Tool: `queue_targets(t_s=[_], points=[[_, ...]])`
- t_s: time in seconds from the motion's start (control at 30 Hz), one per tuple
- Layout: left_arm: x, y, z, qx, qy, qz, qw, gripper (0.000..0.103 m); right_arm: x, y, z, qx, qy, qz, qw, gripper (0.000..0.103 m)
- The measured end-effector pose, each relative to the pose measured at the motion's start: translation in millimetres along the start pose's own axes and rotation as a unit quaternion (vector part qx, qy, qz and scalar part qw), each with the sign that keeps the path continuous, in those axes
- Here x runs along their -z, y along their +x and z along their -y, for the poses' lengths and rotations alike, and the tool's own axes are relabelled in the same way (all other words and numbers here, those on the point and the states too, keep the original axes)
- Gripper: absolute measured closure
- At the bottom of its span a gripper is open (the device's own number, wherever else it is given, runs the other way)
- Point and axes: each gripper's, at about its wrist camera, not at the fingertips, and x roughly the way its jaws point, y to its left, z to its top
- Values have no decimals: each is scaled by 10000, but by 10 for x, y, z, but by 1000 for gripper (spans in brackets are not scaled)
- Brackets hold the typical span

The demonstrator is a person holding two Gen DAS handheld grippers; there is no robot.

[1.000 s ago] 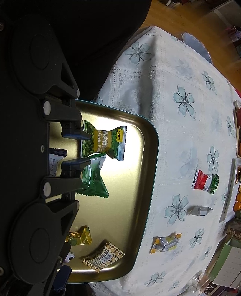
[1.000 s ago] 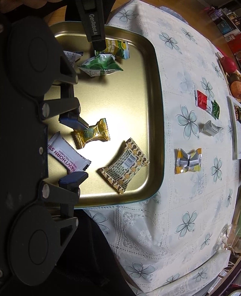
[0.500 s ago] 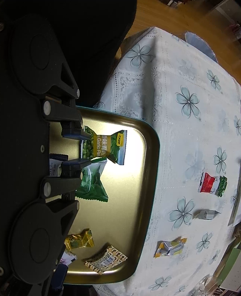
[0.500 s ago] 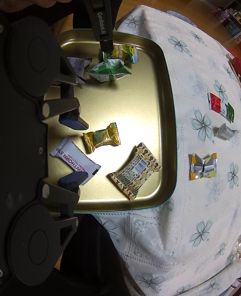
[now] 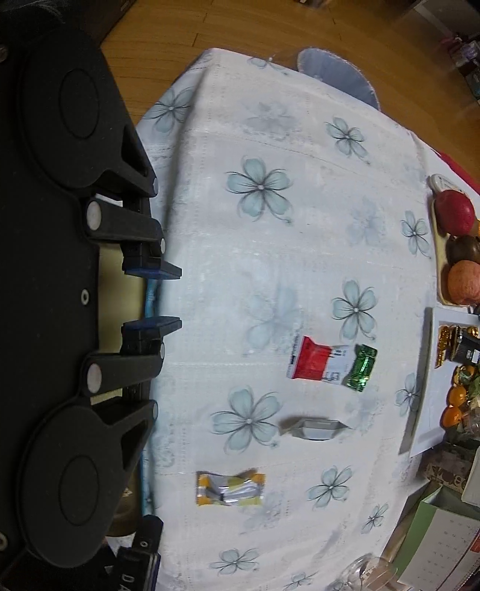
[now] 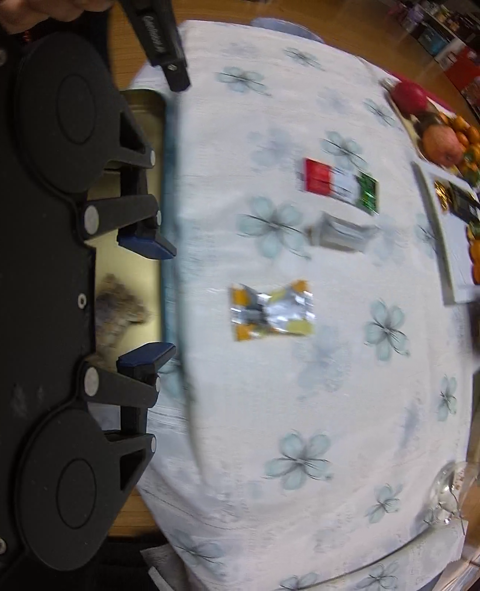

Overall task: Organize snacks
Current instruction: 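Move both open tools back toward the remaining snacks, then grasp the red-and-white packet with the left tool while the right tool approaches the silver-yellow candy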

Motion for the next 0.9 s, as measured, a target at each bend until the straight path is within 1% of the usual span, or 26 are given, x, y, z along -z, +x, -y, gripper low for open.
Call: queue_targets(t_s=[0.13,0.2,0.33,0.5,0.6,0.7,0.73,0.9], points=[[-332,99,72,66,74,-42,9999,72,-486,93,43,251,215,36,9994,50],[-482,168,117,75,121,-23,9999,72,-672,172,82,292,325,12,9990,50],[-721,321,228,14,230,40,9997,72,-888,380,143,341,472,-182,9981,50],[-924,510,321,145,451,162,9987,71,-971,663,152,471,540,-402,9966,50],[-1013,641,344,212,505,186,9983,71,-963,788,115,369,563,-582,9960,50],[-1110,797,377,202,496,23,9986,72,-963,895,55,393,459,-682,9958,50],[-1139,835,389,222,494,-9,9985,71,-960,925,45,394,463,-681,9958,47],[-1233,974,498,212,559,-105,9982,71,-955,970,17,338,526,-740,9953,47]])
